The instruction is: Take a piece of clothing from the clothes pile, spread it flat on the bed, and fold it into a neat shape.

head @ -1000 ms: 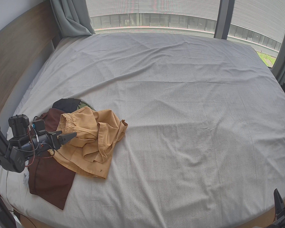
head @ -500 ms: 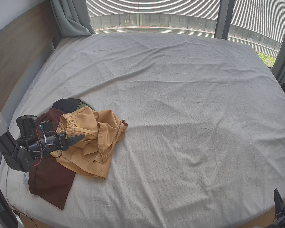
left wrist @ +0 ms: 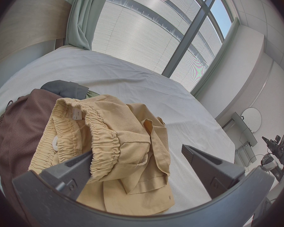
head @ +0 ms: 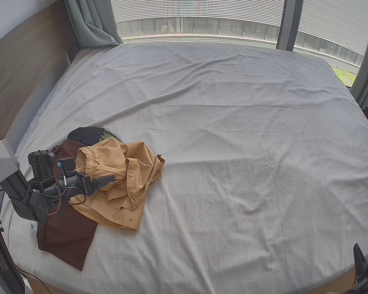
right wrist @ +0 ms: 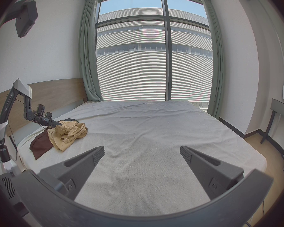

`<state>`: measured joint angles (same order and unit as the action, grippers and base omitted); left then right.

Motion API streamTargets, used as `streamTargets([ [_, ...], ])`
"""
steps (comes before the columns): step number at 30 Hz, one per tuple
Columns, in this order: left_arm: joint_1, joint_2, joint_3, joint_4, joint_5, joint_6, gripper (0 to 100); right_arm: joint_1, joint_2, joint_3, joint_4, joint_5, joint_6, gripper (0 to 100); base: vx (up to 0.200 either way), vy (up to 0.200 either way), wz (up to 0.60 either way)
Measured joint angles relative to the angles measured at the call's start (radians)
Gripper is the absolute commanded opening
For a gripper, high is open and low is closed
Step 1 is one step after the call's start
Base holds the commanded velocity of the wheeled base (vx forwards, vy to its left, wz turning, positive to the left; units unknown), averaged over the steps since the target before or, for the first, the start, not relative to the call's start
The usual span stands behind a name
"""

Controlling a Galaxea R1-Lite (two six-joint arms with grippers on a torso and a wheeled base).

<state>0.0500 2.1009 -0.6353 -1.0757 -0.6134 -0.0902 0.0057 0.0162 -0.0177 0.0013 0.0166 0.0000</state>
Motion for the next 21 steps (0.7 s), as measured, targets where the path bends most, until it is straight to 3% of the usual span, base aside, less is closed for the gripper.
streamTargets([
  [1, -0.001, 0.004, -0.001, -0.001, 0.0, 0.001, 100, 0.0, 0.0, 0.0, 0.0, 0.0, 0.0, 100, 0.0, 0.0, 0.0],
  [2, -0.002, 0.007, -0.002, -0.003, 0.0, 0.003, 0, 0.0, 0.0, 0.0, 0.0, 0.0, 0.0, 100, 0.0, 0.0, 0.0],
  [21, 0.011, -0.006, 0.005, 0.0, -0.032, -0.033, 0, 0.0, 0.0, 0.0, 0.0, 0.0, 0.0, 100, 0.0, 0.0, 0.0],
])
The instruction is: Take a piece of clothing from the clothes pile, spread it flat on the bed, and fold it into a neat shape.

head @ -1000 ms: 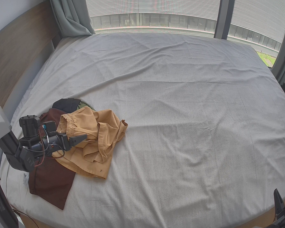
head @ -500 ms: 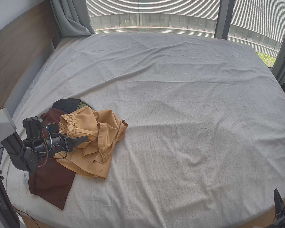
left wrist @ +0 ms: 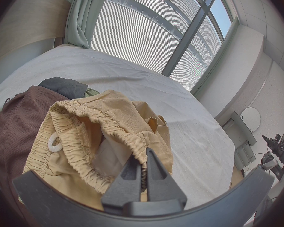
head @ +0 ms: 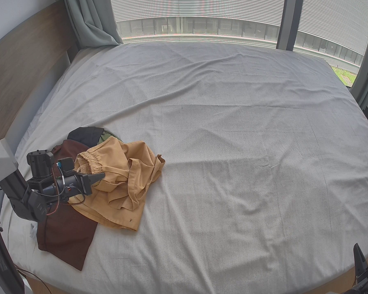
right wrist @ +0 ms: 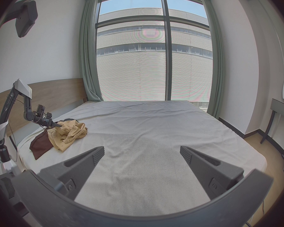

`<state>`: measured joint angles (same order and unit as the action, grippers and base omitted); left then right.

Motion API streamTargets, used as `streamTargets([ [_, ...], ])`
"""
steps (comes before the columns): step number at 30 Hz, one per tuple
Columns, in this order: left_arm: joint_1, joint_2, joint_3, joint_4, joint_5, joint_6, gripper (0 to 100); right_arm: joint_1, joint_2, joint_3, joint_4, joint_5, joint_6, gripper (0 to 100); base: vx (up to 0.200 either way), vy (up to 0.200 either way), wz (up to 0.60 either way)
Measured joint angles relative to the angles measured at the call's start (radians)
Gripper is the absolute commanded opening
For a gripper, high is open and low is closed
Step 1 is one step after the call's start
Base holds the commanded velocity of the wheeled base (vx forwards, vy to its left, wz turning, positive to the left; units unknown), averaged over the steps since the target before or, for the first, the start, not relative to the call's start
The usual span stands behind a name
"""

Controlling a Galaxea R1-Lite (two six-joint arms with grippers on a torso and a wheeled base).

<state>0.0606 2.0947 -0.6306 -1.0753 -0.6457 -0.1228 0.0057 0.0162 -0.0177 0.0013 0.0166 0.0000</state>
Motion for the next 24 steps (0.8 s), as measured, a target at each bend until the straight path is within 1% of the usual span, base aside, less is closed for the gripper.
streamTargets([
  [6, -0.001, -0.061, 0.03, -0.002, -0.004, -0.084, 0, 0.0, 0.0, 0.0, 0.0, 0.0, 0.0, 100, 0.0, 0.0, 0.0],
  [8, -0.004, -0.1, 0.063, -0.003, -0.006, -0.111, 0, 0.0, 0.0, 0.0, 0.0, 0.0, 0.0, 100, 0.0, 0.0, 0.0],
  [16, -0.017, -0.214, 0.163, -0.005, -0.03, -0.139, 0, 0.0, 0.0, 0.0, 0.0, 0.0, 0.0, 100, 0.0, 0.0, 0.0],
  [24, -0.022, -0.297, 0.207, -0.015, -0.023, -0.169, 0, 0.0, 0.0, 0.0, 0.0, 0.0, -0.001, 100, 0.0, 0.0, 0.0],
])
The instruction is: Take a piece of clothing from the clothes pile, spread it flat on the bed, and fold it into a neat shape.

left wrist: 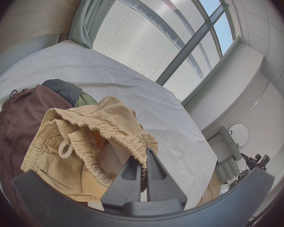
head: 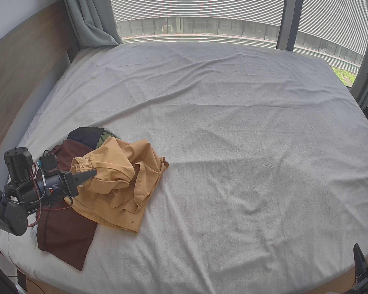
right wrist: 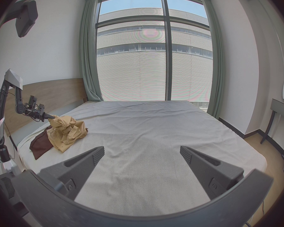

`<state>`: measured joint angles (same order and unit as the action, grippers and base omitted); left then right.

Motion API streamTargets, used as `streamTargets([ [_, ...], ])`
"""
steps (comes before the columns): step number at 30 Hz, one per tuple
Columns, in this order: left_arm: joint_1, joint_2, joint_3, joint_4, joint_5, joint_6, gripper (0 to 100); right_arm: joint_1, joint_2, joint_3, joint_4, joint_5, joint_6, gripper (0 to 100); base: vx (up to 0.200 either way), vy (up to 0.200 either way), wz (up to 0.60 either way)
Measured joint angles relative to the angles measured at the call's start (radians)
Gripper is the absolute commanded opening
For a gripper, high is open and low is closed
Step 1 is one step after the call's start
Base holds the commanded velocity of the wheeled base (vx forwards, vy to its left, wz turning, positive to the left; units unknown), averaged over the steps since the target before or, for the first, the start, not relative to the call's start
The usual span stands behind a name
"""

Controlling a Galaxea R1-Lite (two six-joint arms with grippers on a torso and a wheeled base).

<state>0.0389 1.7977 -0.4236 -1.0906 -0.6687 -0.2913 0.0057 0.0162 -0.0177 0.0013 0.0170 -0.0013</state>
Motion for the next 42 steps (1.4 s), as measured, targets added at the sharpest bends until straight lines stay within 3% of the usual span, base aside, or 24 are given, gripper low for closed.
streamTargets([
  [16, -0.086, -0.097, 0.072, -0.003, 0.0, -0.019, 0, 0.0, 0.0, 0.0, -0.001, 0.001, -0.002, 100, 0.0, 0.0, 0.0],
  [26, -0.154, -0.159, 0.075, -0.007, 0.057, -0.16, 0, 0.0, 0.0, 0.0, -0.001, 0.001, -0.001, 100, 0.0, 0.0, 0.0],
  [38, -0.319, -0.221, 0.061, -0.057, 0.285, -0.334, 0, 0.0, 0.0, 0.0, 0.0, 0.001, -0.001, 100, 0.0, 0.0, 0.0],
  [42, -0.393, -0.229, 0.045, -0.105, 0.409, -0.414, 0, 0.0, 0.0, 0.0, 0.0, 0.001, -0.001, 100, 0.0, 0.0, 0.0],
])
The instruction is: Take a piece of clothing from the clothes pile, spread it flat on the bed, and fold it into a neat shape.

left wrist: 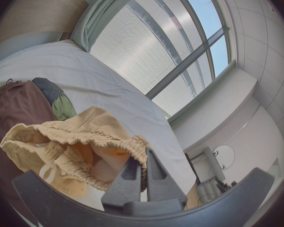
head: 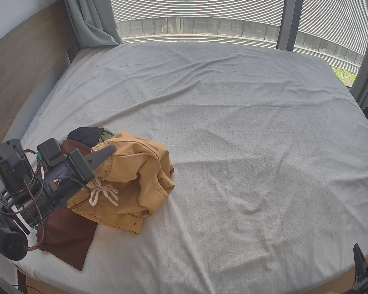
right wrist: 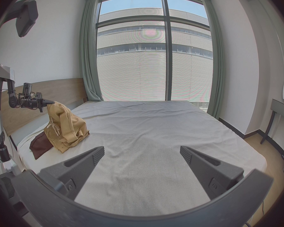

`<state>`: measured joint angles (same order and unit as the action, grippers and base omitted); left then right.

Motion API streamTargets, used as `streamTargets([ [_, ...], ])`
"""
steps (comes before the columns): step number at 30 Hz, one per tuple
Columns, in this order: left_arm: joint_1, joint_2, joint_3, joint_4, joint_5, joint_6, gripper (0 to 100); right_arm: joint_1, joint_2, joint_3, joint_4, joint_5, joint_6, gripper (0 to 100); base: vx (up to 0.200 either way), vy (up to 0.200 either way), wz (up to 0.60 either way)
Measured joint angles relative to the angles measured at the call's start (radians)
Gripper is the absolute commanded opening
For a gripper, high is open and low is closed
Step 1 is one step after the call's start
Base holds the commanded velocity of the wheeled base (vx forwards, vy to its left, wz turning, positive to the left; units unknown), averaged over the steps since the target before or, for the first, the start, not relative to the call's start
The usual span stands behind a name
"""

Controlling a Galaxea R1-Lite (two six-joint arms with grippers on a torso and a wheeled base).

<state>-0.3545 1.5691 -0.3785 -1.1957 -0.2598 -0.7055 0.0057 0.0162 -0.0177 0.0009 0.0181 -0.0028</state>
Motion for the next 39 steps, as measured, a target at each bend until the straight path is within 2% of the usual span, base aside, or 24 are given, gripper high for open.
streamTargets([
  [2, -0.054, -0.002, -0.017, -0.024, 0.084, -0.039, 0, 0.0, 0.0, 0.0, 0.0, 0.0, 0.0, 100, 0.0, 0.0, 0.0],
  [9, -0.175, -0.005, -0.061, -0.048, 0.21, -0.077, 0, 0.0, 0.0, 0.0, 0.0, 0.0, 0.0, 100, 0.0, 0.0, 0.0],
  [16, -0.298, 0.001, -0.153, -0.055, 0.414, -0.126, 0, 0.0, 0.0, 0.0, -0.001, 0.0, 0.0, 100, 0.0, 0.0, 0.0],
  [18, -0.333, 0.008, -0.189, -0.058, 0.446, -0.136, 0, 0.0, 0.0, 0.0, 0.0, 0.0, 0.0, 100, 0.0, 0.0, 0.0],
  [23, -0.424, 0.029, -0.253, -0.062, 0.47, -0.147, 0, 0.0, 0.0, 0.0, -0.001, 0.0, 0.0, 100, 0.0, 0.0, 0.0],
  [27, -0.467, 0.052, -0.28, -0.076, 0.475, -0.148, 0, 0.0, 0.0, 0.0, 0.0, 0.0, 0.0, 100, 0.0, 0.0, 0.0],
  [39, -0.552, 0.165, -0.389, -0.084, 0.462, -0.145, 0, 0.0, 0.0, 0.0, 0.0, 0.0, 0.0, 100, 0.0, 0.0, 0.0],
])
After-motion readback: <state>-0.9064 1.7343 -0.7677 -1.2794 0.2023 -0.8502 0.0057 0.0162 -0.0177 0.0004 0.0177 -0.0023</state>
